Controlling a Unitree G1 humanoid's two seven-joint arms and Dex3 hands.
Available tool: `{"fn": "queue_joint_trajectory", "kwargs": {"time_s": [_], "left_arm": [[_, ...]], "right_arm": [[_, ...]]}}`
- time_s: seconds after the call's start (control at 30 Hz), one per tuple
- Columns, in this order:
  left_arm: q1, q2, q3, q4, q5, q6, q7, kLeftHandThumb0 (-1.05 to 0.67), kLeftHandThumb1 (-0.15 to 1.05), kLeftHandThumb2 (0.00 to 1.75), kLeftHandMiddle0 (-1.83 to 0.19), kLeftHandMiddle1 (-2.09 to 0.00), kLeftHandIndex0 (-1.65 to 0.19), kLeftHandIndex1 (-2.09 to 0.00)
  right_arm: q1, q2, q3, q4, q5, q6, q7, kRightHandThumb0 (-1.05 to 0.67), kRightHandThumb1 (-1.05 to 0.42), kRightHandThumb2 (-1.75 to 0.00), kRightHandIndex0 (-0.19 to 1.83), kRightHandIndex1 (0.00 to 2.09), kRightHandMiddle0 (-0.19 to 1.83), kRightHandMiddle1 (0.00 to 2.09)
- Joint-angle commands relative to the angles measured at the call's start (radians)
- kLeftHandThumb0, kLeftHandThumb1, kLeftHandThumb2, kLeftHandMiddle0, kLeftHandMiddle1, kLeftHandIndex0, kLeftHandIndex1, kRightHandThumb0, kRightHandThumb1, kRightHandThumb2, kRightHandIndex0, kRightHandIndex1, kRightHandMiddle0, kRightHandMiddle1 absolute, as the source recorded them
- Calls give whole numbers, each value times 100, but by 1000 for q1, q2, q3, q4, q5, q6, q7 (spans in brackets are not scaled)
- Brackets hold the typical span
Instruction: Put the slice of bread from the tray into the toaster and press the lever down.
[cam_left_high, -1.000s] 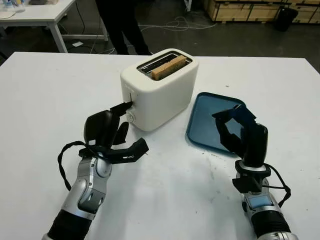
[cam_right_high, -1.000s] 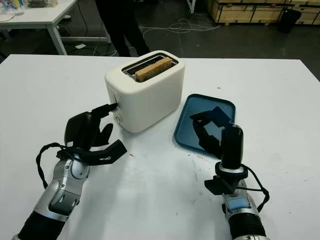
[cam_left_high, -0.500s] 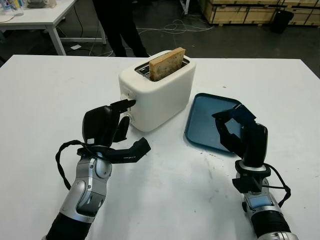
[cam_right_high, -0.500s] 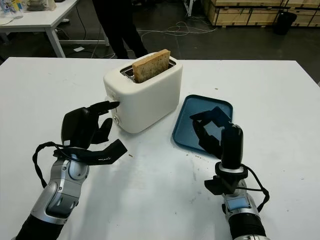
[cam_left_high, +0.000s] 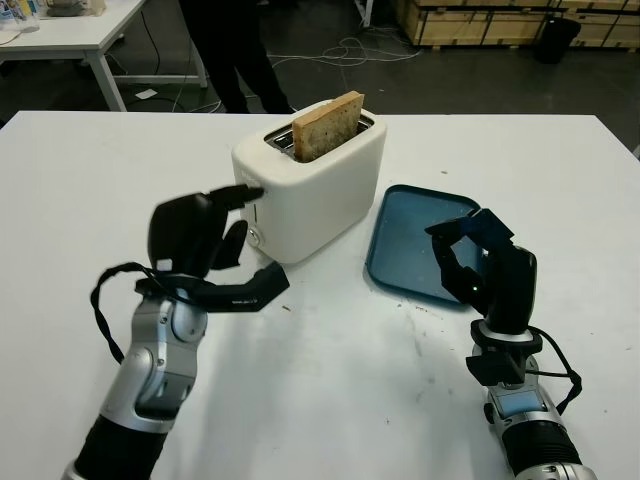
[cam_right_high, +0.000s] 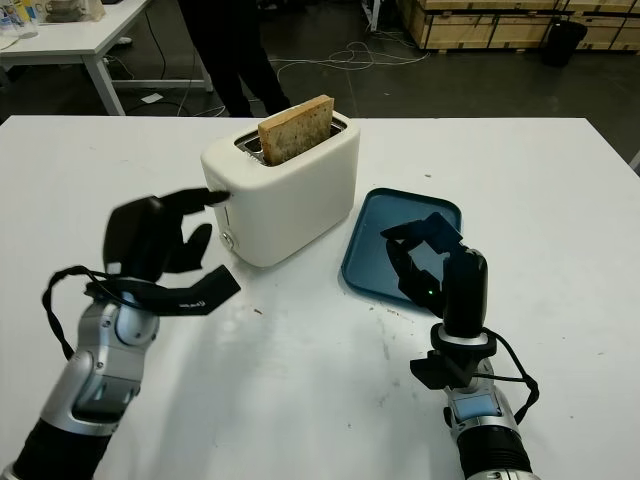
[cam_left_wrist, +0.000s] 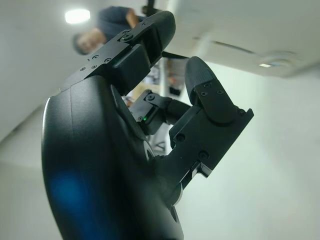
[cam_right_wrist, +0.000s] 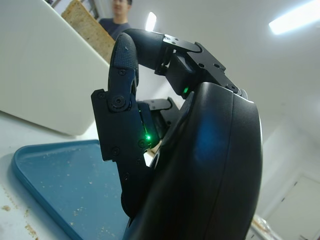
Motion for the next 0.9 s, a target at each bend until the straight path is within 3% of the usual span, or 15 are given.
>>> {"fn": "queue_joint_trajectory", "kwargs": {"time_s": [0.0,0.03,0.13,0.23,0.47,0.87], "left_arm": [[-26,25,26,-41,20,-4,-15,-19,38,119,-93,-175,-94,-4],[-35,35,36,-52,23,-8,-18,-22,42,112,-91,-175,-95,-4],[-73,72,68,-51,27,-28,-17,-26,76,45,-91,-169,-102,-3],[-113,93,77,-17,40,-10,-34,-28,86,16,-96,-162,-106,-2],[-177,137,66,99,29,-31,-81,-27,88,4,-108,-146,-111,-2],[-218,183,39,155,-4,-73,-225,-26,89,2,-103,-153,-111,-1]], "right_arm": [[-7,-1,-3,-4,4,2,3,-46,-92,-36,63,168,61,120],[-5,-1,-3,-7,2,6,3,-46,-92,-36,63,168,61,120],[-4,0,-2,-8,1,5,3,-46,-92,-36,64,169,61,120],[-7,1,-2,-2,3,-3,2,-45,-92,-36,64,169,60,120],[-2,2,-6,-9,-4,0,-5,-45,-92,-36,63,169,60,121],[0,4,-11,-17,-7,6,-6,-45,-92,-37,64,169,60,121]]}}
